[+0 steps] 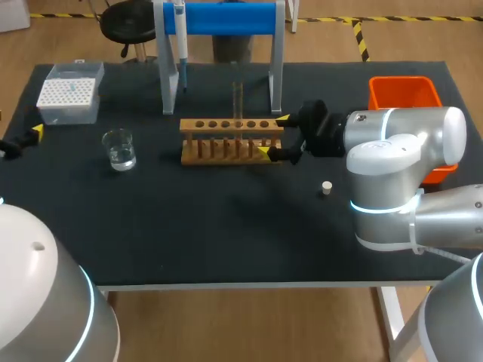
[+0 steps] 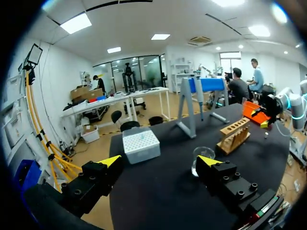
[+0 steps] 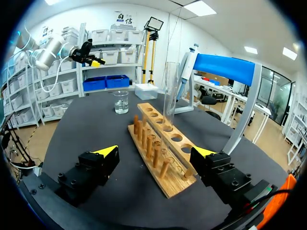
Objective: Invert the test tube, pick up the pipette, mount the tip to pipette, aspirate from beaker and dispense into the tube, eject the tip, return the pipette, and cap with the stopper.
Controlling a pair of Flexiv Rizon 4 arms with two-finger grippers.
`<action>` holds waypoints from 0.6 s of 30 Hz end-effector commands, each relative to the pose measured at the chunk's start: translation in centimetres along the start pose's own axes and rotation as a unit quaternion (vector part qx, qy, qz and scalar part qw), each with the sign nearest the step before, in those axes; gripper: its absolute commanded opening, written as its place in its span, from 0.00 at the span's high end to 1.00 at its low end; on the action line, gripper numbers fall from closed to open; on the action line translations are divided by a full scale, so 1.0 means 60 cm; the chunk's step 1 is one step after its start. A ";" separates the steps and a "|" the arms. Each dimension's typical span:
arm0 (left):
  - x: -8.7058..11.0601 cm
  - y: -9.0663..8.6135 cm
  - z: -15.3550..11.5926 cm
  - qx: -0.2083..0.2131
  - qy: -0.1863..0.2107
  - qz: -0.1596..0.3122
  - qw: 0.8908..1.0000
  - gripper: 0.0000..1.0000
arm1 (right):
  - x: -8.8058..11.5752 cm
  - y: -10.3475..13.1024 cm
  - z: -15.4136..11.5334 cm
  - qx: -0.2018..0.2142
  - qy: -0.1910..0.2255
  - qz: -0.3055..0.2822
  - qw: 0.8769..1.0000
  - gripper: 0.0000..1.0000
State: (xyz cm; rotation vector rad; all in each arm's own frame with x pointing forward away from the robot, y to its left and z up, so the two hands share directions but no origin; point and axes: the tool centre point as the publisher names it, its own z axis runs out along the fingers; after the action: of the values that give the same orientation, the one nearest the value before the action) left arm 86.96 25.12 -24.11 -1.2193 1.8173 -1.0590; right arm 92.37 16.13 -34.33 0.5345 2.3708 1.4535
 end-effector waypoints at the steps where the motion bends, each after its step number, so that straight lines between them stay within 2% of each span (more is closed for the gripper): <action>1: -0.016 -0.004 0.039 -0.003 -0.032 -0.004 0.999 0.00 | 0.001 -0.001 0.000 -0.001 -0.001 0.000 1.000 0.00; 11: -0.045 -0.013 0.109 -0.019 -0.040 -0.012 0.999 0.00 | 0.001 -0.001 0.000 -0.001 -0.001 0.000 1.000 0.00; 18: -0.041 -0.015 0.160 -0.038 -0.029 -0.023 0.999 0.00 | 0.001 -0.001 0.000 -0.001 -0.001 0.000 1.000 0.00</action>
State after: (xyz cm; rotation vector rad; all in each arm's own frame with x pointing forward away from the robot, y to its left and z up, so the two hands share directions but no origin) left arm 93.59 25.63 -26.15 -1.3082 1.7918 -1.0056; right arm 92.36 16.14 -34.33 0.5344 2.3708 1.4535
